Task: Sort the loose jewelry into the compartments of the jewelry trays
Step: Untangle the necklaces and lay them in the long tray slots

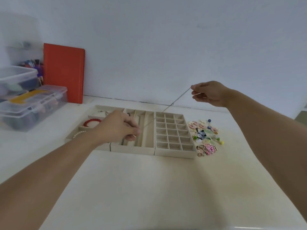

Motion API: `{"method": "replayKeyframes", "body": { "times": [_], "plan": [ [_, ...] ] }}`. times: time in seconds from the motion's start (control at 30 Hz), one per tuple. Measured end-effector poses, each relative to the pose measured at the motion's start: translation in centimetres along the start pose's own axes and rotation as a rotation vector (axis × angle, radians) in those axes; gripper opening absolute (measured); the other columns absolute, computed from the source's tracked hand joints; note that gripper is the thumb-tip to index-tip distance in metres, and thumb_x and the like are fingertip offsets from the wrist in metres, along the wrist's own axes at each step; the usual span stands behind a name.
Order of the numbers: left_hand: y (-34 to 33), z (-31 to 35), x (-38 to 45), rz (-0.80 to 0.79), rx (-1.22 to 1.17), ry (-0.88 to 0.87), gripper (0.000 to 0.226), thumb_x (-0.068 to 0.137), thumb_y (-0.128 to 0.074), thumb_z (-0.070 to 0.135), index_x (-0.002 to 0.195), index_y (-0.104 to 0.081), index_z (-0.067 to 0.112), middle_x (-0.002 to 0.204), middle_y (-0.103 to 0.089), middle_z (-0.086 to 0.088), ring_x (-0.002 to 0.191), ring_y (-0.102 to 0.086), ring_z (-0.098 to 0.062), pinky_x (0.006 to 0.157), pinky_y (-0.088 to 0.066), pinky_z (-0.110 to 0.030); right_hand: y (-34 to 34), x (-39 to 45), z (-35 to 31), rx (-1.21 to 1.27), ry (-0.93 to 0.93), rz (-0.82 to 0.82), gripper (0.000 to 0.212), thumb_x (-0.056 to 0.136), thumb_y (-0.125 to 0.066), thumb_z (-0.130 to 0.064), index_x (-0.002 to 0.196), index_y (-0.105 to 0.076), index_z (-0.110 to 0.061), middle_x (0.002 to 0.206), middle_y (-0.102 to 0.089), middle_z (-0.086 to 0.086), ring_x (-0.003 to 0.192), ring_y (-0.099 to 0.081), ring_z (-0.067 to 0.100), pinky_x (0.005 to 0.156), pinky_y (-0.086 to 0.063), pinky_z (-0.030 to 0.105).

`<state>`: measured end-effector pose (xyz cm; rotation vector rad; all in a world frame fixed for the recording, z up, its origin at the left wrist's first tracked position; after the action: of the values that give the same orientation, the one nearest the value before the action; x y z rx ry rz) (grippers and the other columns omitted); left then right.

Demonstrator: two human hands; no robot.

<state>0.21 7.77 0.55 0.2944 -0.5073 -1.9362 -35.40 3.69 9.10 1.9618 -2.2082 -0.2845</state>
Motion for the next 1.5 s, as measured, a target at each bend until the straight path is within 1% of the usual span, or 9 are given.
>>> {"method": "replayKeyframes", "body": {
  "times": [0.13,0.27,0.53,0.6,0.7,0.9,1.17,1.4,1.5],
  "plan": [
    [-1.6,1.3,0.2,0.041,0.174,-0.016,0.01,0.08,-0.083,0.034,0.075,-0.08,0.025,0.062,-0.072,0.001,0.05,-0.062,-0.015,0.052,-0.053,-0.024,-2.7,2.2,-2.3,-0.069,0.051,0.127,0.013,0.093,-0.073,-0.021,0.095,-0.07,-0.008,0.087,-0.068,0.005,0.071,-0.066,0.014,0.063,-0.058,0.021],
    [-3.5,2.6,0.9,0.025,0.247,0.055,0.015,0.084,-0.079,0.031,0.071,-0.078,0.025,0.038,-0.053,0.016,0.028,-0.042,-0.001,0.037,-0.035,-0.012,-5.7,4.1,-3.3,-0.215,0.085,0.22,0.012,0.094,-0.071,-0.026,0.097,-0.07,-0.014,0.082,-0.07,-0.002,0.066,-0.064,0.01,0.058,-0.051,0.02],
    [-5.4,2.4,2.2,-0.063,0.584,0.157,0.015,0.083,-0.064,0.025,0.09,-0.076,0.02,0.084,-0.072,0.007,0.08,-0.068,-0.017,0.08,-0.059,-0.035,-10.8,7.3,-1.3,-0.412,0.075,0.196,0.011,0.094,-0.07,-0.021,0.084,-0.069,-0.016,0.081,-0.07,-0.002,0.064,-0.062,0.009,0.052,-0.047,0.018],
    [-5.7,2.0,2.5,-0.08,0.655,0.163,0.009,0.083,-0.063,0.022,0.078,-0.069,0.018,0.075,-0.067,0.005,0.075,-0.064,-0.018,0.073,-0.055,-0.03,-11.9,8.0,-0.3,-0.452,0.081,0.173,0.014,0.093,-0.071,-0.02,0.081,-0.069,-0.015,0.082,-0.07,0.001,0.063,-0.061,0.01,0.05,-0.045,0.017],
    [-6.0,1.8,2.7,-0.103,0.692,0.205,0.022,0.079,-0.061,0.014,0.058,-0.054,0.016,0.058,-0.058,0.001,0.063,-0.058,-0.023,0.063,-0.046,-0.028,-13.0,8.7,0.7,-0.525,0.094,0.152,0.01,0.093,-0.071,-0.019,0.084,-0.072,-0.014,0.084,-0.07,0.001,0.069,-0.063,0.012,0.055,-0.045,0.018],
    [-6.0,2.1,3.1,-0.198,0.757,0.248,0.021,0.077,-0.069,0.011,0.057,-0.062,0.015,0.073,-0.071,-0.001,0.086,-0.072,-0.026,0.083,-0.058,-0.039,-14.4,9.4,1.0,-0.759,0.122,0.091,0.009,0.092,-0.072,-0.021,0.096,-0.076,-0.014,0.098,-0.074,0.003,0.094,-0.068,0.022,0.091,-0.057,0.039],
    [-5.9,1.9,3.5,-0.191,0.774,0.223,0.016,0.072,-0.07,0.014,0.059,-0.062,0.017,0.07,-0.071,0.0,0.079,-0.071,-0.024,0.079,-0.059,-0.038,-15.6,9.2,1.1,-1.019,0.13,0.007,0.004,0.086,-0.076,-0.026,0.088,-0.076,-0.022,0.086,-0.07,-0.006,0.092,-0.068,0.02,0.077,-0.053,0.031],
    [-5.9,1.6,3.6,-0.158,0.793,0.197,0.014,0.074,-0.067,0.016,0.062,-0.06,0.018,0.05,-0.064,0.009,0.066,-0.066,-0.014,0.064,-0.051,-0.028,-16.2,8.4,1.7,-1.145,0.139,-0.159,0.006,0.08,-0.081,-0.027,0.079,-0.075,-0.026,0.081,-0.07,-0.01,0.093,-0.068,0.017,0.084,-0.057,0.035],
    [-5.9,1.7,3.5,-0.155,0.8,0.194,0.014,0.075,-0.069,0.016,0.065,-0.059,0.019,0.06,-0.067,0.007,0.072,-0.069,-0.017,0.069,-0.055,-0.031,-16.5,8.1,2.1,-1.169,0.142,-0.167,0.004,0.08,-0.081,-0.025,0.082,-0.078,-0.023,0.089,-0.074,-0.007,0.092,-0.068,0.017,0.086,-0.059,0.038]
  ]
}}
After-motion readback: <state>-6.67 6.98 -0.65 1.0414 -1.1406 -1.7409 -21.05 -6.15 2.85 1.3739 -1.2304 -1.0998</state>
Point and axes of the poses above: each hand's wrist, its own x-axis towards the middle knuckle, its own y-axis out of the back of the hand, z = x × y, the point moved 2 cm from there along x, towards the middle knuckle
